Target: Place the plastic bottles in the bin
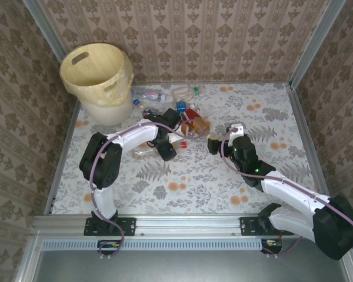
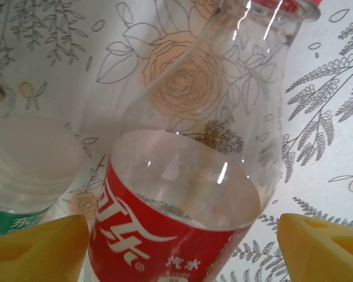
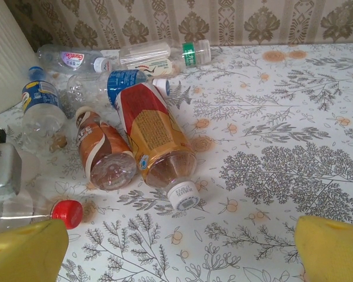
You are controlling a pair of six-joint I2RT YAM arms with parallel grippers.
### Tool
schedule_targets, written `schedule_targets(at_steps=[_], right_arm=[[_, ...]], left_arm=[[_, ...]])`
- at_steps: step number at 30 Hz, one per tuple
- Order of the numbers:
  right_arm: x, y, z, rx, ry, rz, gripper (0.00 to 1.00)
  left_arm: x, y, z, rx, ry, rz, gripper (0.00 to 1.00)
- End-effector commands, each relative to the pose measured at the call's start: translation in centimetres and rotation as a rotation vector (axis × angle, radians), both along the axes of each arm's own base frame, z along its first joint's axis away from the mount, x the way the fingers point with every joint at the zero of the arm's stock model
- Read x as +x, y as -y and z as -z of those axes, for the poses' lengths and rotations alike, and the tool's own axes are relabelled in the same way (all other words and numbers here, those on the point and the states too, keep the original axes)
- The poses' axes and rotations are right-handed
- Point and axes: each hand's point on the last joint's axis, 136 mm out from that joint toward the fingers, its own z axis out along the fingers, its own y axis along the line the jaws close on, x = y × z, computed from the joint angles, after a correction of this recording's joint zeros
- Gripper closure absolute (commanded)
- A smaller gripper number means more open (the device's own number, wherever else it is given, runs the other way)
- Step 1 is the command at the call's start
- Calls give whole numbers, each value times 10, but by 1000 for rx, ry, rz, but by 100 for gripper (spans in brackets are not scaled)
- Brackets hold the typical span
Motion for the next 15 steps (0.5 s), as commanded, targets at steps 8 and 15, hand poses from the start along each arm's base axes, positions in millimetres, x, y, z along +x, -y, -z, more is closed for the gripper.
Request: schedule_targets(at_steps=[8,15], right_arm=[[6,-6,-20,22,48,-19,0],[4,-4,-20,21,45,-16,0]], left_arm=[[-7,7,31,19,-52,8,19],[2,-4,46,88,-2,-2,31]])
